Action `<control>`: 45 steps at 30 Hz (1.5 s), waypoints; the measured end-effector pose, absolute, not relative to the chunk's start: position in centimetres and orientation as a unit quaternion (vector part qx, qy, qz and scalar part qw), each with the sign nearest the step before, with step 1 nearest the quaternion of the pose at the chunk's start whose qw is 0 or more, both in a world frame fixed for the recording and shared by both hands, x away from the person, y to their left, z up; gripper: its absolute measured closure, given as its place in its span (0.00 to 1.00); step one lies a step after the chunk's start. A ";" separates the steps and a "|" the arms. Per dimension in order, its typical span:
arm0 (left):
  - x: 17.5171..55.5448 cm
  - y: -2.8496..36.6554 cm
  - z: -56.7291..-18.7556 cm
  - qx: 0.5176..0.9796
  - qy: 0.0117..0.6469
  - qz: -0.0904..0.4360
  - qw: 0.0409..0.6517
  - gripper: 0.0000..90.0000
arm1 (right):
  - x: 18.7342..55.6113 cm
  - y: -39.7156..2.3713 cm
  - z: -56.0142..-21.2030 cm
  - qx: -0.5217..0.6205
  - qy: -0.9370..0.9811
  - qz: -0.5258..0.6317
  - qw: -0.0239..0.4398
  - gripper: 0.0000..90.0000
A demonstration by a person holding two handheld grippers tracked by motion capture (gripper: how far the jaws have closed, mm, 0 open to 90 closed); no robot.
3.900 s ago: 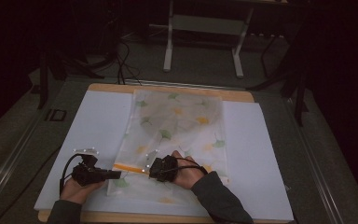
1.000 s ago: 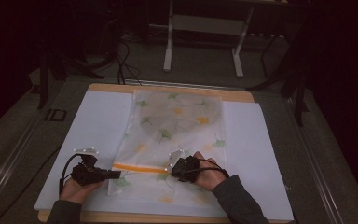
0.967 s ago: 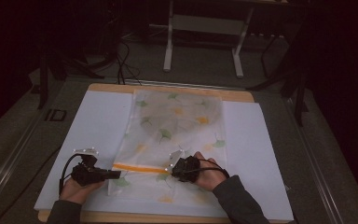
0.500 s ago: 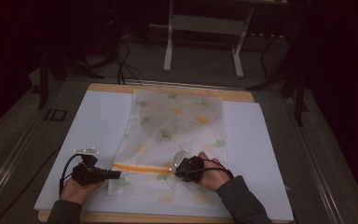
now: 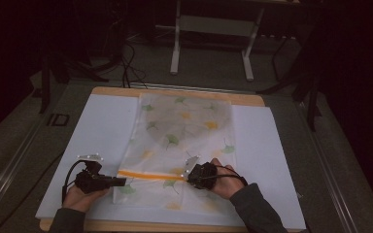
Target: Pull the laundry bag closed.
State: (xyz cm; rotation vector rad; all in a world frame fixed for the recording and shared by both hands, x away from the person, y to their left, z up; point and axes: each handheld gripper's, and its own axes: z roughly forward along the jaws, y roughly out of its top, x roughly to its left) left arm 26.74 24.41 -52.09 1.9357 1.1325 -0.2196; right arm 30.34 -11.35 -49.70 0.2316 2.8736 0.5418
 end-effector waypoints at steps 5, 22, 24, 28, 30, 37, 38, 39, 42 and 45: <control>26.8 24.4 -52.1 0.775 0.454 -0.089 0.430 0.99 | 30.4 -11.9 -49.7 0.082 0.975 0.178 0.105 0.94; 26.7 24.4 -52.1 0.775 0.455 -0.088 0.429 0.99 | 30.3 -13.5 -49.7 0.093 0.975 0.171 0.104 0.94; 26.7 24.4 -52.1 0.775 0.455 -0.088 0.429 0.99 | 30.3 -13.7 -49.7 0.094 0.975 0.170 0.104 0.94; 26.7 24.4 -52.1 0.775 0.455 -0.088 0.429 0.99 | 30.2 -14.1 -49.8 0.097 0.976 0.168 0.103 0.94; 26.7 24.4 -52.1 0.775 0.455 -0.087 0.429 0.99 | 30.2 -14.3 -49.9 0.098 0.976 0.166 0.103 0.94; 26.7 24.4 -52.1 0.776 0.455 -0.088 0.428 0.99 | 30.2 -15.2 -49.9 0.104 0.975 0.165 0.105 0.94; 26.7 24.4 -52.1 0.775 0.455 -0.088 0.429 0.99 | 30.2 -15.3 -49.9 0.106 0.975 0.165 0.105 0.94; 26.7 24.4 -52.1 0.775 0.456 -0.088 0.429 0.99 | 30.2 -15.4 -49.8 0.107 0.975 0.164 0.105 0.94; 26.7 24.4 -52.1 0.775 0.456 -0.088 0.428 0.99 | 30.2 -15.8 -49.9 0.110 0.975 0.164 0.105 0.94; 26.7 24.4 -52.1 0.776 0.455 -0.089 0.428 0.99 | 30.2 -16.1 -49.9 0.114 0.974 0.165 0.105 0.94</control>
